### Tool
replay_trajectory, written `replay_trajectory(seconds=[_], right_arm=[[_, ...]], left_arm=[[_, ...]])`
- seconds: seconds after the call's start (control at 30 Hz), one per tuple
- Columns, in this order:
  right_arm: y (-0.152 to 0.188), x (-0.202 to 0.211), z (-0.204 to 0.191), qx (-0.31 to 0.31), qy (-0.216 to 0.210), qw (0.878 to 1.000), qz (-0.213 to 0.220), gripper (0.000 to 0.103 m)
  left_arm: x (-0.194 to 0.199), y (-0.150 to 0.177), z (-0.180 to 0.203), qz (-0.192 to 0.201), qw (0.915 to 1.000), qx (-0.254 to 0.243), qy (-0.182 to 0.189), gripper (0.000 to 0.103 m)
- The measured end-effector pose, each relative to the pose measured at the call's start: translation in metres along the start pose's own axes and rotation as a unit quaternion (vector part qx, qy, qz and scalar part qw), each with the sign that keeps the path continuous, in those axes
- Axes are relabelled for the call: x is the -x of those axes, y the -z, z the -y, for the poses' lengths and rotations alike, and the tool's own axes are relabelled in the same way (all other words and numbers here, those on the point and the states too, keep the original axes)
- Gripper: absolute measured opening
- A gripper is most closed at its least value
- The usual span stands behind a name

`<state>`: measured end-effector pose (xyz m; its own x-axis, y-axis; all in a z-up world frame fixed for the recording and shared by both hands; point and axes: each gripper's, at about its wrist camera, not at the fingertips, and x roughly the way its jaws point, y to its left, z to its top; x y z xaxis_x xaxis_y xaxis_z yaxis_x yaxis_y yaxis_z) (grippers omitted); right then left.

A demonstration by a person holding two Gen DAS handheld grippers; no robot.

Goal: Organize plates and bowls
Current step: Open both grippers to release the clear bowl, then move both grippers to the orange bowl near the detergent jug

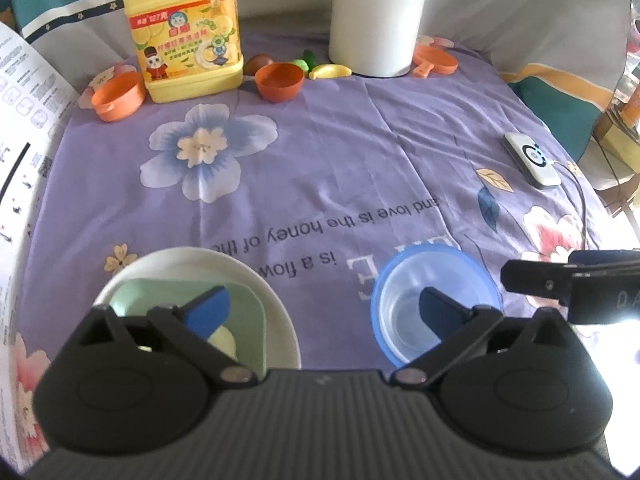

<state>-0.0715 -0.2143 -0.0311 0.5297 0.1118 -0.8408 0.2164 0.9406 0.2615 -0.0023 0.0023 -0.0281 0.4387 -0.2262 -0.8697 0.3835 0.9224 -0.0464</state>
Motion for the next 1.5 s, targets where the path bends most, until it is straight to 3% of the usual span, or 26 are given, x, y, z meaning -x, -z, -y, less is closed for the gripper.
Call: replay_trajectory(seconds=[0.47,0.8,1.0,1.27,1.5], right_arm=[[-0.062,-0.017,-0.025,0.033,0.008,0.999,0.027,0.103],[-0.110,-0.060,-0.043,0.036,0.007,0.999,0.031,0.103],[-0.151,-0.095,-0.049,0.015,-0.004,0.999,0.036,0.090],[-0.202,-0.149,-0.069,0.011,-0.032,0.999,0.028,0.068],[-0.222,-0.190,-0.090,0.024,-0.050,0.998,0.008,0.044]], left_arm=[[-0.015,-0.062,-0.027,0.025,0.9986,0.003,-0.046,0.103],[-0.054,-0.108,-0.051,0.035,0.9970,0.017,-0.066,0.103],[-0.087,-0.146,-0.069,0.045,0.9946,0.057,-0.074,0.101],[-0.136,-0.176,-0.085,0.045,0.9918,0.089,-0.080,0.077],[-0.158,-0.189,-0.090,0.045,0.9913,0.108,-0.060,0.066]])
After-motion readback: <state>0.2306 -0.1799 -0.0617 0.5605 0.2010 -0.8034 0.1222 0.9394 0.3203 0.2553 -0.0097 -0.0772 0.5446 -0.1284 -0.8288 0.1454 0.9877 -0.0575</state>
